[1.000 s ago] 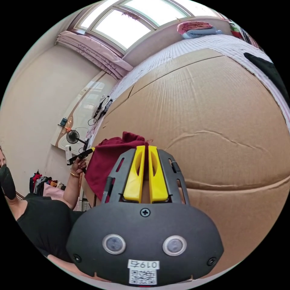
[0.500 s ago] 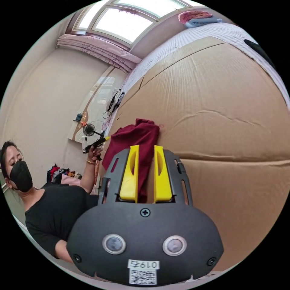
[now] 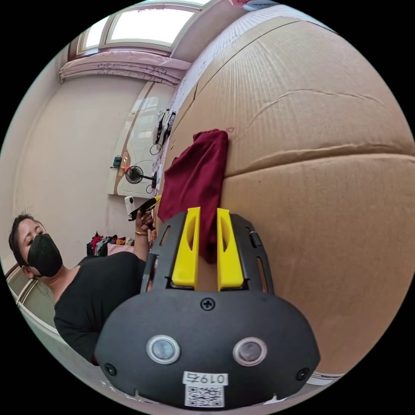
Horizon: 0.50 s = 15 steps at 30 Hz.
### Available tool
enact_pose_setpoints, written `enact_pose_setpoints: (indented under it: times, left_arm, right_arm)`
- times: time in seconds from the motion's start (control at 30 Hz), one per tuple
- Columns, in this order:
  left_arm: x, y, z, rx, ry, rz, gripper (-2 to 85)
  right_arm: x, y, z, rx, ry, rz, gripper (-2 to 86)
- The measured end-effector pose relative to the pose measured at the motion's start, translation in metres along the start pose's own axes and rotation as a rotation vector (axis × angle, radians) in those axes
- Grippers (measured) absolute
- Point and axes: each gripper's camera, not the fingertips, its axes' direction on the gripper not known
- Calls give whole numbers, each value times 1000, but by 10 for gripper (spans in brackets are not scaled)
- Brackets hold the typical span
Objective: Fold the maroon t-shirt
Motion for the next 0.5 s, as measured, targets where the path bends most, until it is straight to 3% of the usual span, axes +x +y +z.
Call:
enact_pose_setpoints:
  times: [0.17,0.5]
  left_arm:
    - [5,-15,-8,-16,-6,6,45]
    - [31,-49,-31,-1,-94,52,15]
  right_arm:
    - [-4,5,10,70,-28,-14,2]
    - [-24,37,41,158,92,-2,-2]
